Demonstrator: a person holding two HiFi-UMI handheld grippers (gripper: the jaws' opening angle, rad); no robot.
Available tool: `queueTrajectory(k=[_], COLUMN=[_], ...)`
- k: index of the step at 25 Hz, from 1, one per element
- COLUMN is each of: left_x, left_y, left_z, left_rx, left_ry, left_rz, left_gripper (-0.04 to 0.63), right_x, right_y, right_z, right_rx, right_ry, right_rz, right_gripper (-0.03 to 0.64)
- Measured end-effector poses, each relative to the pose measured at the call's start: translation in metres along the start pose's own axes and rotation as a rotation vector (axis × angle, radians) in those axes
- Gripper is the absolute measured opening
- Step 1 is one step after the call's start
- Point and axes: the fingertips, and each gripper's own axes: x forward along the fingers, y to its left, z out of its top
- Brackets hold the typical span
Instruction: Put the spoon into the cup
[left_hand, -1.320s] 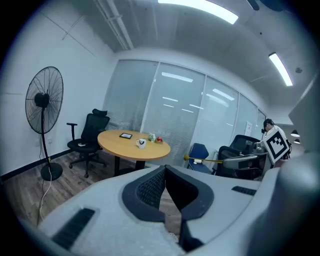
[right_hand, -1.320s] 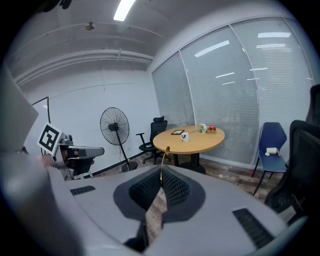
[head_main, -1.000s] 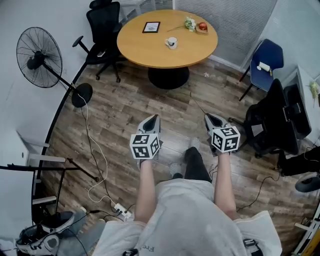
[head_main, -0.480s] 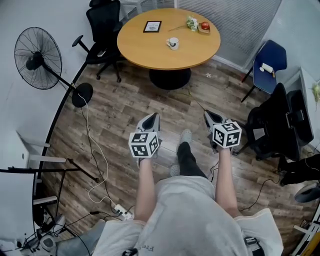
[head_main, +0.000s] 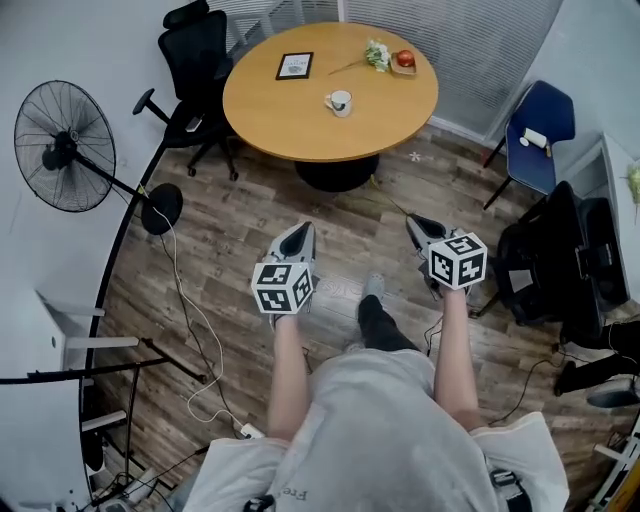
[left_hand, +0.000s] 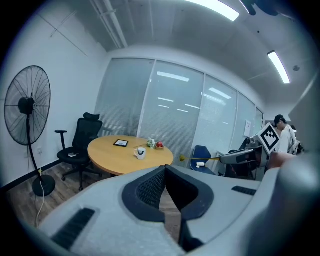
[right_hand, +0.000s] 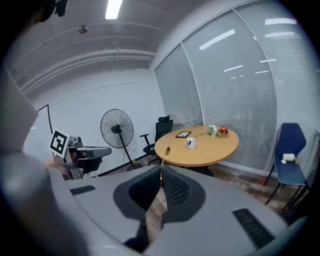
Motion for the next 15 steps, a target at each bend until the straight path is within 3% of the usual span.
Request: queueTrajectory(k=[15], left_x=[0.096], left_y=[0.038], left_z=[0.055], left_rx=[0.007], left_ry=[0.007], left_rz=[0.054], left_gripper=[0.009], right_x=[0.064], right_y=[-0.079], right_z=[0.070], right_rx=[-0.005], right_ry=[-0.002], right_rz=[0.018], right_gripper=[0.000])
